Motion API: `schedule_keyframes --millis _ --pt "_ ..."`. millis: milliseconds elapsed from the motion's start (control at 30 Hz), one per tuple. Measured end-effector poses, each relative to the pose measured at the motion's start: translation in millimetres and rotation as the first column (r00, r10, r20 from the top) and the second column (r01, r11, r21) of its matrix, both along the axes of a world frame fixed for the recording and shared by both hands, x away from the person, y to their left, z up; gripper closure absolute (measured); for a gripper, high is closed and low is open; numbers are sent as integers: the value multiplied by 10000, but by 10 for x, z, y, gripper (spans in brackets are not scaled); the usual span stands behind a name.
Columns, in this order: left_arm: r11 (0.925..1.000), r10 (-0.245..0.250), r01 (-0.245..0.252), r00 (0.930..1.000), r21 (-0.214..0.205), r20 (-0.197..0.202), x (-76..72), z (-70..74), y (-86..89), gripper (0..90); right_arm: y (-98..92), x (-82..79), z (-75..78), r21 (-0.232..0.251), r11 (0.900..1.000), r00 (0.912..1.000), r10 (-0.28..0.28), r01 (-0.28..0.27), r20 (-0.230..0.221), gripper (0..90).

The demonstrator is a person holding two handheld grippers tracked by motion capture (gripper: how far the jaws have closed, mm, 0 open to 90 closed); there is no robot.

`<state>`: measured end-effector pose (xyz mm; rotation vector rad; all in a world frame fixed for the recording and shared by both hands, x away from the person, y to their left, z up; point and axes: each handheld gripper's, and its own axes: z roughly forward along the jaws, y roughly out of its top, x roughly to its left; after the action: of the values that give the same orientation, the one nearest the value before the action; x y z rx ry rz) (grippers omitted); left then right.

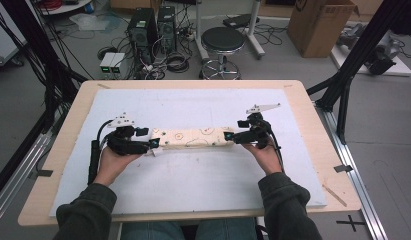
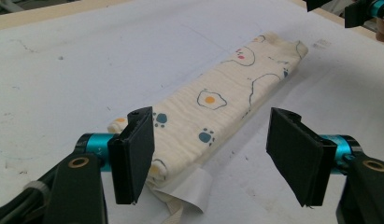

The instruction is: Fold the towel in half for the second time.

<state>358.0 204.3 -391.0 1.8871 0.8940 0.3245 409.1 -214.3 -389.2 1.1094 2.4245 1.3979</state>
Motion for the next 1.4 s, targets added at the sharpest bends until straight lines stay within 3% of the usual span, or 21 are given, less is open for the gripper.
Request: schedule_keyframes --millis 1000,1400 --pt "9995 -276 275 9996 126 99 -118 38 -21 314 0 -92 61 -209 9996 9996 173 -169 206 123" --pt "9998 -114 112 9999 189 103 -213 -9 87 313 -14 -183 109 -189 9996 9991 215 -209 356 124"
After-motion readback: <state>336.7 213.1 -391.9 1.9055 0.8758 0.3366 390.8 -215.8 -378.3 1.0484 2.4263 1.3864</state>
